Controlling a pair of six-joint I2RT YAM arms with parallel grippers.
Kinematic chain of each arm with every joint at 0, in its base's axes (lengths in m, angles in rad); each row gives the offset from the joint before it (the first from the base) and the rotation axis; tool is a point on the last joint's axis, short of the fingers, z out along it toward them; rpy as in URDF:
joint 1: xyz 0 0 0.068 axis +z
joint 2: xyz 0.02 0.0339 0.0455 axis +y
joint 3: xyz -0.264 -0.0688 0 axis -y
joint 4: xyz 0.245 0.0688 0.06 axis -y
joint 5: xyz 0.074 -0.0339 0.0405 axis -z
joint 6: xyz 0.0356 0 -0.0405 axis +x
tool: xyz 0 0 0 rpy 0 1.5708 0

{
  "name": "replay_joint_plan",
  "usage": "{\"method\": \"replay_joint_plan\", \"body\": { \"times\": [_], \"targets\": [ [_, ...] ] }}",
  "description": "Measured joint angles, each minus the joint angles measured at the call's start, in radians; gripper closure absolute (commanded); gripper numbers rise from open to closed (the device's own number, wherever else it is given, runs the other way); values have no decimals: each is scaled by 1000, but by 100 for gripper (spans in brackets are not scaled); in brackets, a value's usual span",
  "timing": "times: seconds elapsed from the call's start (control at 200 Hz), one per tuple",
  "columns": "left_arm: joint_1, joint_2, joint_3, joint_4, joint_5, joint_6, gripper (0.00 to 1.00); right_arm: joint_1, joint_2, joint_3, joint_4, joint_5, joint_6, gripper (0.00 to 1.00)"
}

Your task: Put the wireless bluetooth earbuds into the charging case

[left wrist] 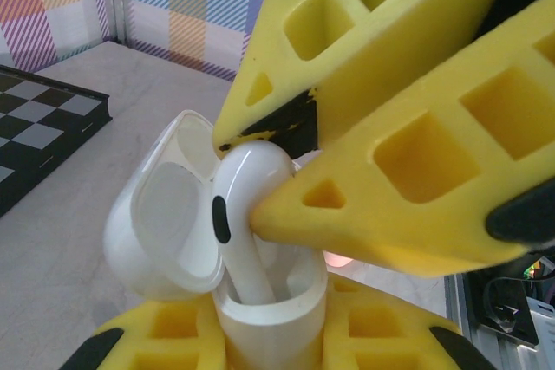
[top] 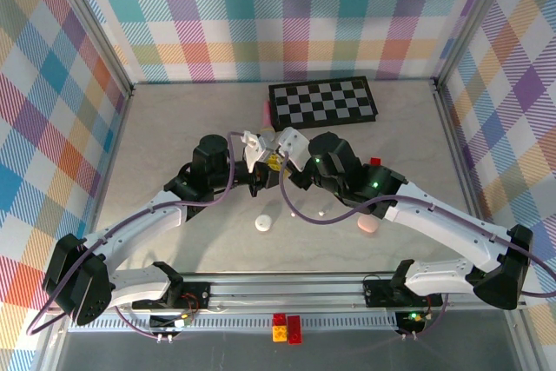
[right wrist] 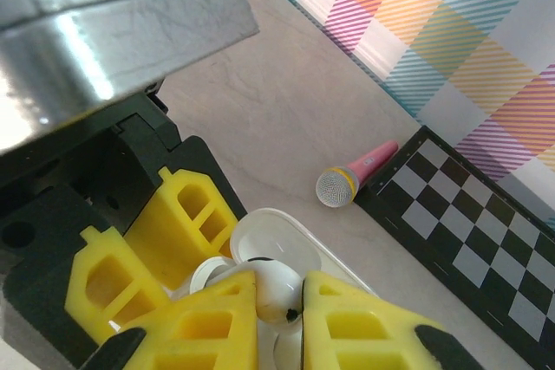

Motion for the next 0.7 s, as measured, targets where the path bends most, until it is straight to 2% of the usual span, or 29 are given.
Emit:
{"method": "replay_joint_plan", "body": {
  "times": [0.33, 0.485, 0.7],
  "targets": [
    [-1, 0, 0, 1, 3, 0, 99, -1, 0, 23, -44, -31, -3, 81],
    [-6, 0, 0, 2, 7, 0, 99, -1, 1, 41, -75, -43, -2, 76],
    [-6, 0, 0, 2, 6, 0, 99, -1, 5, 49, -83, -61, 3, 74]
  ]
}}
